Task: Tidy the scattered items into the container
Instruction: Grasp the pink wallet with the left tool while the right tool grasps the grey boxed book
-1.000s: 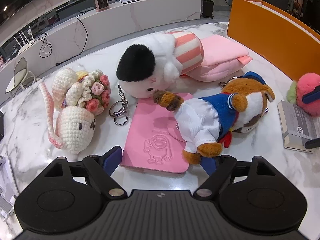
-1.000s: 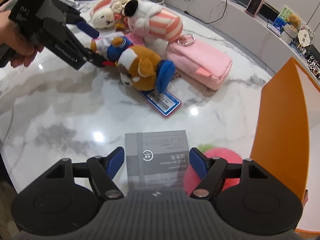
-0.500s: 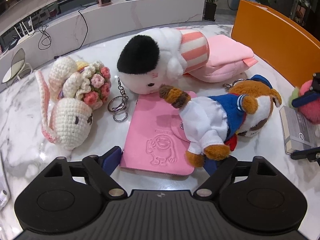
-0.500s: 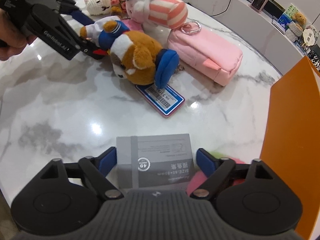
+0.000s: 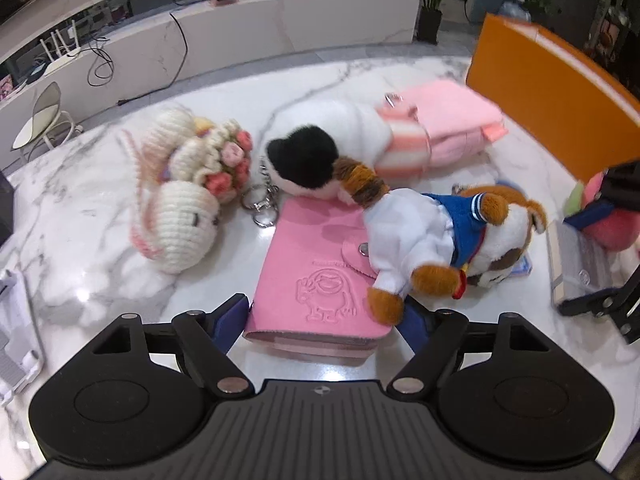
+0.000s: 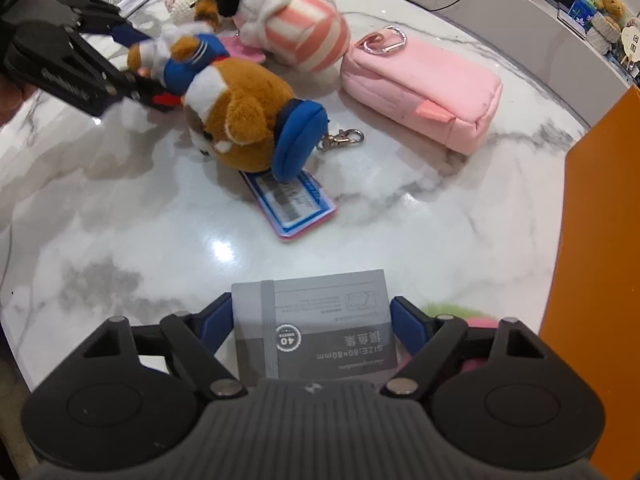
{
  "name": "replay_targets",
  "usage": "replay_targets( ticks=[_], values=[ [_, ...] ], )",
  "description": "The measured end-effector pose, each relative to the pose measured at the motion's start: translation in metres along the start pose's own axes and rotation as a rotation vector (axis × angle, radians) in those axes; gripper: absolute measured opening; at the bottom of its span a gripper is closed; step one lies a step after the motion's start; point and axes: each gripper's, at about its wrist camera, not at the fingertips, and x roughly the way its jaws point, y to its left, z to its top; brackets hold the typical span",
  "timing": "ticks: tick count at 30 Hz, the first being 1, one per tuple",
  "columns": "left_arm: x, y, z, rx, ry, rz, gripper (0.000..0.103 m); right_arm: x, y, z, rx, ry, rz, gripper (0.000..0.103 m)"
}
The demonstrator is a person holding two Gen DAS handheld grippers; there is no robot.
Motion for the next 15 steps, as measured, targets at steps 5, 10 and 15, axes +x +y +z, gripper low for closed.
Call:
replay_targets(
  ticks=[5,10,15],
  values=[
    [-0.018,0.005,0.003,-0.019,-0.04,-0.006,0.089,-0.007,0.006,0.001,0.0,-0.016,0.009,0.084],
    [-0.04,0.008,0.01,-0.051,-0.105,-0.015,0.079,-0.019,0.003,0.003,0.034,-0.062,0.008,0.084],
    [-0.053,0.011,0.017,-0.068,-0.133,-0.015,0.078,-0.023,0.0,0.002,0.057,-0.08,0.007,0.084]
  ],
)
